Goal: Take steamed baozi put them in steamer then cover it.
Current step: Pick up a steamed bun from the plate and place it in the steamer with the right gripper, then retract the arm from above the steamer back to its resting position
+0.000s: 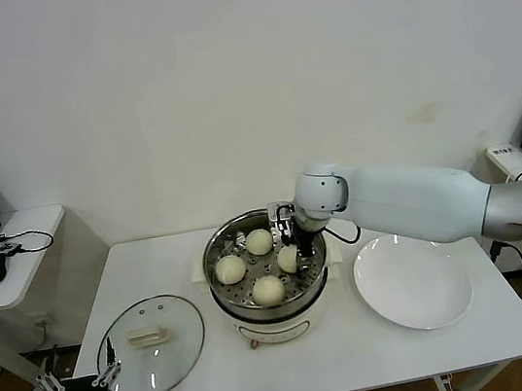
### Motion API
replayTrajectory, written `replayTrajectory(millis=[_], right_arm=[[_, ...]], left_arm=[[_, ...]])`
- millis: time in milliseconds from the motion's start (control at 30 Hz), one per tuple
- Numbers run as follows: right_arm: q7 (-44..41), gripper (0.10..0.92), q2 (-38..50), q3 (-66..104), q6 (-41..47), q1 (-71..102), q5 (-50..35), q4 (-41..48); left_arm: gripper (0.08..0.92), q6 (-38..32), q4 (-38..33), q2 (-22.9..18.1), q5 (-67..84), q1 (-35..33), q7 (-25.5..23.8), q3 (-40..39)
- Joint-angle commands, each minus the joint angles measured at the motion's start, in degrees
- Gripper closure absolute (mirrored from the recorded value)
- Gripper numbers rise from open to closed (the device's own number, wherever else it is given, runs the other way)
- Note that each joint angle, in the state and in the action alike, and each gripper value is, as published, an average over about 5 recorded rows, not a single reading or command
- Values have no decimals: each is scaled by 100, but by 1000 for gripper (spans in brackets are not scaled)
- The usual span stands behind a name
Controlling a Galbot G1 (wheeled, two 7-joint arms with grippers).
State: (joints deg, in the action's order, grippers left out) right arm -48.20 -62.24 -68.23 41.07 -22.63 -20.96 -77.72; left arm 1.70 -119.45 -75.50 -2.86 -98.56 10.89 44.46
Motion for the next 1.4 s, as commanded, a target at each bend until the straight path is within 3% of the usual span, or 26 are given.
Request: replayTrajectory(millis=[33, 133, 267, 467, 567, 700, 933, 1100, 1267, 1400], right_arm=[[46, 308, 178, 187, 48, 66, 83, -118], [66, 236, 359, 390, 46, 86, 57, -269], [471, 205, 738, 811, 34, 219, -111, -626], [2722, 203, 1482, 1874, -279, 1112, -926, -1518], [3906, 202, 1889, 2752, -907, 2254, -1010, -1937], [4810, 203, 2083, 4363, -1897, 4161, -746, -2260], [4866, 203, 1581, 7445, -3356, 7385, 612, -2527], [4432, 202, 576, 9348, -4561, 9062, 1385, -2558], [4118, 203, -618, 10624, -4904, 10119, 1404, -2811], [3976, 202, -1155, 11194, -5047, 10805, 1400, -2962]], left_arm=[[177, 0, -9, -5, -12, -2, 2, -14], [177, 2, -13, -5, -18, -5, 3, -15], [177, 3, -20, 2, -14, -10, 2, -9], [177, 1, 35, 7, 15, 8, -10, -29], [177, -4, 67, 0, 4, 18, -31, -65], [177, -16, 109, -25, -19, 47, -39, -107], [177, -12, 144, -65, -94, 60, -53, -195], [177, 16, 242, -48, -112, 58, -68, -286], [177, 7, 523, 3, -763, 107, -91, -404], [177, -406, 909, 157, -2548, 210, -272, -318]])
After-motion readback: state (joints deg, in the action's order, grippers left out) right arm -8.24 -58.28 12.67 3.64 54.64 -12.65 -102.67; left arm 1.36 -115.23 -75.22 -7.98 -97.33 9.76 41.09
